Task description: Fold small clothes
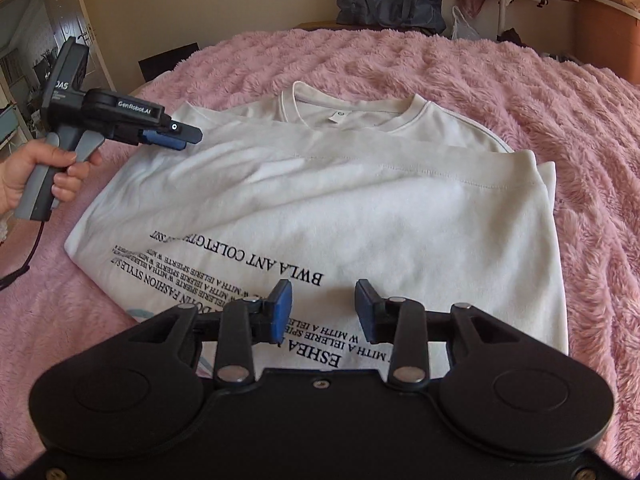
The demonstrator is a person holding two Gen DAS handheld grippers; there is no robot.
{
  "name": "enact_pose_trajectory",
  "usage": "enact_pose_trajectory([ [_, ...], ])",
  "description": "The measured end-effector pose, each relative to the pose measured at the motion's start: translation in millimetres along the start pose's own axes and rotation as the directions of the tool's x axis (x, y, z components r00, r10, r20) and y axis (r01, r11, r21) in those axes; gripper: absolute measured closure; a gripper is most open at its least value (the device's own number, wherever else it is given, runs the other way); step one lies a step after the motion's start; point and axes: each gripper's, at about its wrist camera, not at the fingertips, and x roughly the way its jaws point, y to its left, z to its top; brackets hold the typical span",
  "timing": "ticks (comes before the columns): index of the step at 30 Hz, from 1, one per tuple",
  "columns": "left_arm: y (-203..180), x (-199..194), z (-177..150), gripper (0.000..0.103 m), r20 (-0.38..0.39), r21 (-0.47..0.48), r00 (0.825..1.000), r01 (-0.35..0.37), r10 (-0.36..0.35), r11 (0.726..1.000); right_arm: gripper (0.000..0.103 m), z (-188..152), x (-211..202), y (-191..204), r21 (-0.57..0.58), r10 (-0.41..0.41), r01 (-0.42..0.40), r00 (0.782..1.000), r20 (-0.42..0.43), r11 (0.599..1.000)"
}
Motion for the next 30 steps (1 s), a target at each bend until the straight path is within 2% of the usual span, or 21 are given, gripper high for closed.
enact_pose_trajectory([
  [2, 12.0, 5.3, -0.8, 0.059, -0.007, -0.002, 1.0, 0.0, 0.0, 1.0, 0.068, -13.3, 2.2, -7.4, 0.006, -0.005, 0.005, 1.0, -0.027, 1.0],
  [4, 16.0, 7.6, 0.3, 0.068, -0.006, -0.008, 1.0, -0.018, 0.018, 1.0, 0.069, -23.6, 1.7, -14.5, 0.023, 0.005, -0.004, 0.999, -0.036, 1.0],
  [7, 22.9, 1.2, 2.3, 0.071, -0.009, -0.063, 1.0, 0.002, -0.003, 0.998, 0.069, -32.3, 0.6, -19.7, 0.043, 0.018, -0.017, 0.999, -0.036, 0.999],
  [10, 17.0, -21.0, 1.6, 0.063, 0.02, -0.093, 0.999, 0.05, -0.048, 0.994, 0.068, -28.7, -0.1, -17.0, 0.057, 0.013, -0.011, 0.999, -0.032, 0.998],
  [13, -2.4, -50.6, -10.8, 0.058, 0.046, -0.043, 0.993, 0.109, -0.107, 0.993, 0.067, -20.9, -11.3, -10.6, 0.067, 0.023, -0.025, 1.0, 0.019, 0.997],
  [16, -14.7, -77.6, -30.3, 0.055, 0.052, 0.029, 0.991, 0.123, -0.124, 0.992, 0.066, -13.6, -19.8, -2.0, 0.043, 0.005, -0.006, 0.999, 0.044, 0.999],
  [18, -10.4, -85.4, -38.7, 0.054, 0.03, 0.027, 0.992, 0.119, -0.12, 0.993, 0.066, -10.0, -24.2, 5.1, 0.047, 0.032, -0.034, 0.999, 0.042, 0.998],
  [22, 19.4, -92.2, -48.0, 0.054, 0.007, -0.041, 0.996, 0.089, -0.089, 0.995, 0.056, -3.0, -24.9, 46.3, -0.023, 0.094, -0.092, 0.994, 0.062, 0.995],
  [27, 68.0, -103.7, -51.8, 0.053, 0.011, -0.16, 0.996, 0.094, -0.094, 0.983, 0.056, 3.5, -9.9, 130.9, -0.191, 0.137, -0.119, 0.987, 0.089, 0.974],
  [30, 93.1, -104.3, -52.1, 0.053, 0.015, -0.228, 0.992, 0.126, -0.126, 0.966, 0.056, 5.3, 4.8, 182.5, -0.29, 0.16, -0.131, 0.984, 0.078, 0.948],
])
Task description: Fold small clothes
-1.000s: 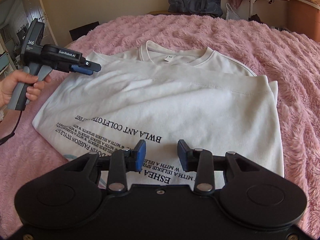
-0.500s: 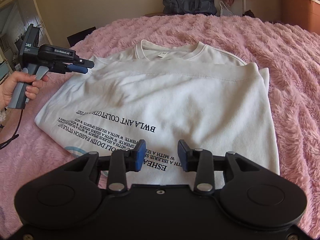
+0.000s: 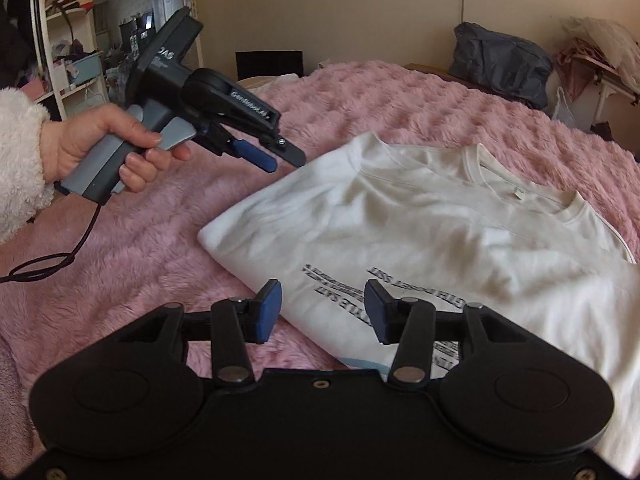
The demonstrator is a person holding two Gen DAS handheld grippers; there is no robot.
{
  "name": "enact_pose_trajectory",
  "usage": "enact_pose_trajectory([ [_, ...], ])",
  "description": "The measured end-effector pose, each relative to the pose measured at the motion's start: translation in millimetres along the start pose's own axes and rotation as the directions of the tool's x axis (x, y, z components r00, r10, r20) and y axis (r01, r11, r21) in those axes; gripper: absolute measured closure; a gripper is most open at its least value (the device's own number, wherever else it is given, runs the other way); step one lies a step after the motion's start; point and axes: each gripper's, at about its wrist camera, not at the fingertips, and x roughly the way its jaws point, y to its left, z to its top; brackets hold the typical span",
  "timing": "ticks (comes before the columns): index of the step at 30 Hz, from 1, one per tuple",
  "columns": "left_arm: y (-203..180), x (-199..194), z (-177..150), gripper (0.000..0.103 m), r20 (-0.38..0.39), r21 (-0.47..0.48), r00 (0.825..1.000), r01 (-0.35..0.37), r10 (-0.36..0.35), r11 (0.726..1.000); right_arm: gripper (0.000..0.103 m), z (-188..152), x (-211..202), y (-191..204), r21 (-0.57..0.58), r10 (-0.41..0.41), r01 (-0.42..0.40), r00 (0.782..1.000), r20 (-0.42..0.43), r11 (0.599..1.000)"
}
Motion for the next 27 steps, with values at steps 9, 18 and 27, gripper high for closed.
enact_pose_trajectory([
  [9, 43.9, 28.4, 14.7, 0.053, -0.024, -0.156, 0.976, 0.211, -0.217, 0.965, 0.056, 10.8, 71.8, 90.6, -0.26, -0.093, 0.089, 0.996, -0.003, 0.961],
  [18, 49.3, 72.5, 34.0, 0.052, -0.037, -0.22, 0.958, 0.27, -0.284, 0.937, 0.055, 7.5, 109.9, 117.9, -0.484, -0.238, 0.222, 0.971, 0.028, 0.847],
  [27, 36.1, 107.6, 59.6, 0.052, -0.042, -0.238, 0.95, 0.292, -0.31, 0.926, 0.048, 12.9, 125.7, 123.7, -0.51, -0.279, 0.291, 0.955, 0.103, 0.809],
])
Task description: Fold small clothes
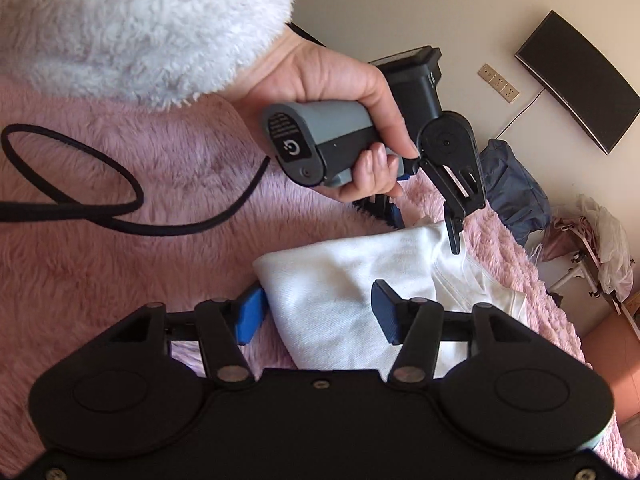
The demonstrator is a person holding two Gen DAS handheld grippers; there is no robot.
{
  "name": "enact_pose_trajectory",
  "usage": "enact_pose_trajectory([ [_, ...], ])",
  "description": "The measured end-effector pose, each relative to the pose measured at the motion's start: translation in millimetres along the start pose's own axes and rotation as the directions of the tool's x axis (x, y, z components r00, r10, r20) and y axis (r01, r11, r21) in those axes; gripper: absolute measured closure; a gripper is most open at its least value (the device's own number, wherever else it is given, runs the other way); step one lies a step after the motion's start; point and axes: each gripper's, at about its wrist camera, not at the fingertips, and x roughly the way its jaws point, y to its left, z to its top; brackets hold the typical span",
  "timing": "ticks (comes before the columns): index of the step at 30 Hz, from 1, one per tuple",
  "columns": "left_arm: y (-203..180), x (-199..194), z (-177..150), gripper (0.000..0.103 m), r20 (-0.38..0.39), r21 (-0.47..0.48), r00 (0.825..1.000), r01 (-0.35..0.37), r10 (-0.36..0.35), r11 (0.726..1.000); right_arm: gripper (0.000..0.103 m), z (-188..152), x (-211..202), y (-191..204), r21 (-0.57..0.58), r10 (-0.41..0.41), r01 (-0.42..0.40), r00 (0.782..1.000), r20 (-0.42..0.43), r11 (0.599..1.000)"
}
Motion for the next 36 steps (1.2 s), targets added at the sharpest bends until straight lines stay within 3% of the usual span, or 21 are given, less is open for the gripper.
enact_pose_trajectory([
  [7, 2.3, 15.6, 12.2, 0.055, 0.022, -0.068, 1.0, 0.021, -0.02, 0.997, 0.055, 0.0, 5.3, -4.4, 0.002, 0.002, -0.002, 1.0, 0.014, 1.0],
  [8, 2.6, 15.6, 12.9, 0.057, 0.026, -0.072, 0.999, 0.025, -0.023, 0.997, 0.058, 0.3, 6.4, -3.7, -0.003, 0.003, -0.003, 1.0, 0.014, 1.0],
  [10, 0.0, 15.2, 12.7, 0.06, 0.042, -0.054, 0.999, 0.027, -0.025, 0.998, 0.075, 0.2, 5.9, -1.0, 0.0, 0.009, -0.009, 1.0, 0.012, 1.0],
  [11, -2.8, 14.5, 12.0, 0.076, 0.044, -0.03, 0.999, 0.031, -0.03, 0.999, 0.088, 0.6, 6.0, -2.2, 0.013, 0.021, -0.021, 1.0, 0.007, 1.0],
  [12, -8.6, 15.0, 10.8, 0.09, 0.048, 0.01, 0.999, 0.012, -0.012, 1.0, 0.091, 1.0, 6.8, -4.9, 0.037, 0.038, -0.038, 0.999, 0.004, 0.999],
  [13, -10.7, 13.8, 10.5, 0.09, 0.051, 0.023, 0.999, -0.01, 0.009, 1.0, 0.095, 1.1, 5.3, -7.4, 0.062, 0.044, -0.044, 0.999, 0.004, 0.997],
  [16, -13.3, 11.5, 11.6, 0.09, 0.059, -0.018, 0.998, -0.001, 0.002, 1.0, 0.097, 0.8, 1.2, -18.0, 0.13, 0.054, -0.056, 0.998, 0.02, 0.99],
  [23, -52.7, 1.7, 15.0, 0.09, 0.075, 0.02, 0.997, -0.002, 0.0, 1.0, 0.098, -3.3, -24.6, -57.9, 0.297, 0.066, -0.082, 0.996, 0.066, 0.951],
  [29, -112.5, 8.0, 12.5, 0.091, 0.069, 0.07, 0.996, 0.042, -0.047, 0.997, 0.098, -15.9, -62.6, -93.5, 0.38, -0.028, -0.019, 0.993, 0.117, 0.925],
  [36, -202.9, 50.6, -10.3, 0.091, 0.034, 0.148, 0.997, 0.065, -0.071, 0.987, 0.098, -52.8, -105.9, -140.8, 0.497, -0.147, 0.075, 0.983, 0.107, 0.864],
])
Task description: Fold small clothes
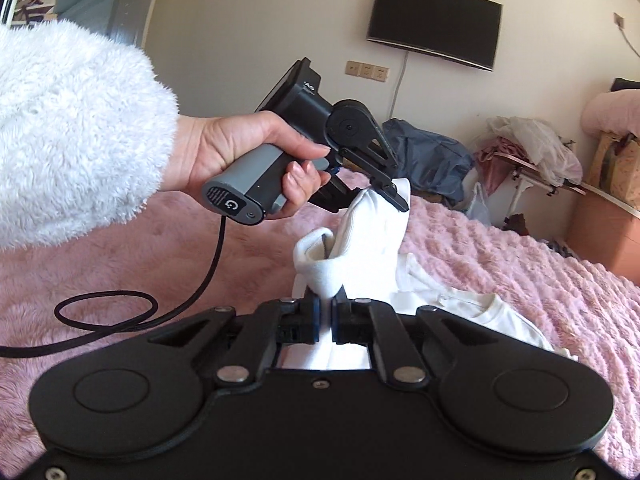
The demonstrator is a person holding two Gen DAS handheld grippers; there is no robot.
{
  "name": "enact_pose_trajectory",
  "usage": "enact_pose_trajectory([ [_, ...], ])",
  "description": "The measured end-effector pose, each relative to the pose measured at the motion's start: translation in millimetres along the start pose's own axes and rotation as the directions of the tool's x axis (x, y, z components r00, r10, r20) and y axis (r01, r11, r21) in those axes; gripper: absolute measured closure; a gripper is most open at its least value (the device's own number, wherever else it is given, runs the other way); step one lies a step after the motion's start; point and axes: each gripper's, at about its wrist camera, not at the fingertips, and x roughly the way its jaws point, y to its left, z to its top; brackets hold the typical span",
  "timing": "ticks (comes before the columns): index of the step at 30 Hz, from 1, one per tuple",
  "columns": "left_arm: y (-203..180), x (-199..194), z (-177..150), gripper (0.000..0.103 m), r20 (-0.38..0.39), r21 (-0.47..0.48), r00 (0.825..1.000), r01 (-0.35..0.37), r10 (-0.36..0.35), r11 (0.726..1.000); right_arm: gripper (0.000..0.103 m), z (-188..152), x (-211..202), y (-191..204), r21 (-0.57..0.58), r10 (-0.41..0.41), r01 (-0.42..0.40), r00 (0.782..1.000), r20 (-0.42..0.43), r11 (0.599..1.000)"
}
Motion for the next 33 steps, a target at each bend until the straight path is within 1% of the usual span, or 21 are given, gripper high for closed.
enact_pose_trajectory([
  [4, -43.9, 37.9, -17.0, 0.091, -0.03, 0.041, 0.999, 0.013, -0.012, 0.999, 0.098, -10.5, -19.6, -38.0, 0.06, -0.079, 0.079, 0.997, 0.004, 0.995],
  [9, -90.0, 91.8, -40.2, 0.091, -0.095, 0.085, 0.995, 0.026, -0.018, 0.996, 0.098, -30.4, -39.2, -85.3, 0.145, -0.162, 0.163, 0.987, -0.017, 0.976],
  [12, -113.9, 126.7, -56.2, 0.091, -0.131, 0.124, 0.991, 0.007, 0.009, 0.992, 0.098, -45.9, -43.5, -110.2, 0.177, -0.195, 0.2, 0.98, -0.045, 0.964],
  [15, -131.1, 159.4, -72.0, 0.091, -0.164, 0.157, 0.985, -0.024, 0.05, 0.987, 0.098, -62.7, -49.0, -138.0, 0.264, -0.201, 0.216, 0.976, -0.085, 0.94],
  [17, -137.9, 178.0, -79.8, 0.091, -0.18, 0.165, 0.982, -0.033, 0.063, 0.986, 0.098, -73.6, -51.9, -153.4, 0.311, -0.207, 0.231, 0.972, -0.106, 0.922],
  [19, -141.4, 196.0, -89.1, 0.091, -0.194, 0.174, 0.977, -0.054, 0.088, 0.983, 0.098, -83.1, -52.7, -166.7, 0.333, -0.223, 0.252, 0.967, -0.125, 0.909],
  [23, -144.3, 222.4, -101.7, 0.091, -0.215, 0.205, 0.966, -0.098, 0.143, 0.974, 0.098, -96.9, -49.3, -186.1, 0.391, -0.217, 0.263, 0.963, -0.16, 0.882],
  [27, -139.3, 236.8, -107.6, 0.091, -0.227, 0.207, 0.959, -0.122, 0.169, 0.971, 0.098, -108.0, -50.2, -191.7, 0.418, -0.214, 0.275, 0.959, -0.187, 0.866],
  [33, -137.7, 246.6, -114.0, 0.09, -0.231, 0.217, 0.952, -0.151, 0.201, 0.965, 0.098, -119.9, -54.1, -191.9, 0.444, -0.212, 0.287, 0.954, -0.212, 0.849],
])
